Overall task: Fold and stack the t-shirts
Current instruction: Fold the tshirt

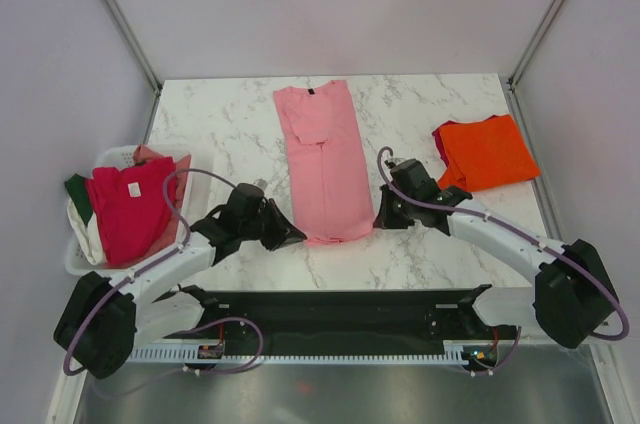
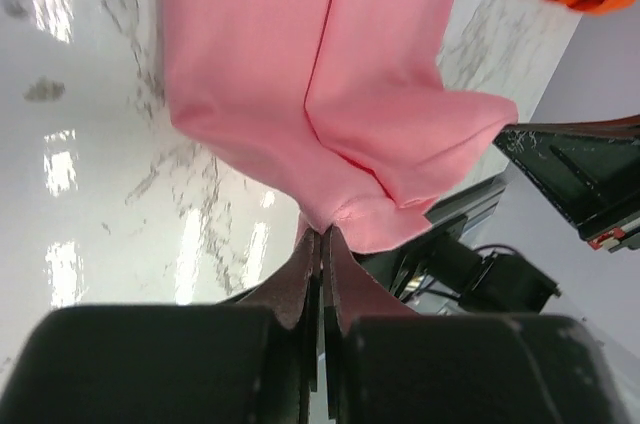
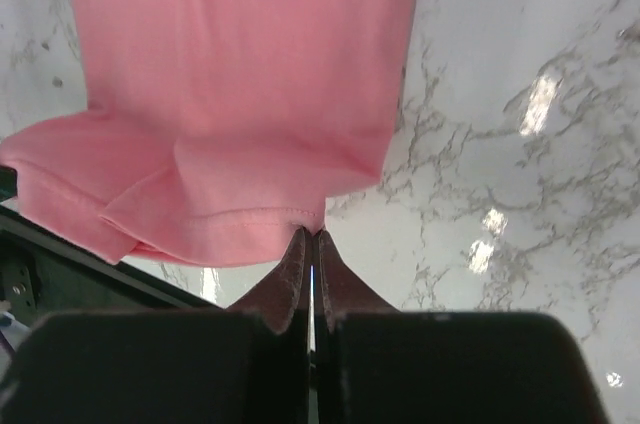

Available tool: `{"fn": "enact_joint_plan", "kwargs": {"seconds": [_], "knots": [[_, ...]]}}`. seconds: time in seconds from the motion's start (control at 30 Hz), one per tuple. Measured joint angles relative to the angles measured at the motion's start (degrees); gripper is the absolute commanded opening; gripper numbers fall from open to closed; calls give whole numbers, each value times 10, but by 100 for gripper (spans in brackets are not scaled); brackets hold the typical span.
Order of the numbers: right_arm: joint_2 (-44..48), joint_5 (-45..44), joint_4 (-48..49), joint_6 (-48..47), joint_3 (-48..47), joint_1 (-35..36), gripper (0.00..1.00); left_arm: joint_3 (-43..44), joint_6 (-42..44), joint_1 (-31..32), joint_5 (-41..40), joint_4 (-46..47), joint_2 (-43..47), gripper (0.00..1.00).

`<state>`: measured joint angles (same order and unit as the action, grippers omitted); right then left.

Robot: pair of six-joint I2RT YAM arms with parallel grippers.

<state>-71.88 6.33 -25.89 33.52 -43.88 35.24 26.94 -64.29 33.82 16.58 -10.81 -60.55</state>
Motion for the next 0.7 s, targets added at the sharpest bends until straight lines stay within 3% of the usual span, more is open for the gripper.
{"fn": "enact_joint_plan", "kwargs": {"seconds": [0.37, 0.7], "knots": [[-165, 10, 0, -36, -173, -82, 0, 136, 35, -110, 36, 16, -162, 2], [-341, 31, 1, -49, -345, -114, 0, 249, 56, -155, 35, 28, -286, 2]]}}
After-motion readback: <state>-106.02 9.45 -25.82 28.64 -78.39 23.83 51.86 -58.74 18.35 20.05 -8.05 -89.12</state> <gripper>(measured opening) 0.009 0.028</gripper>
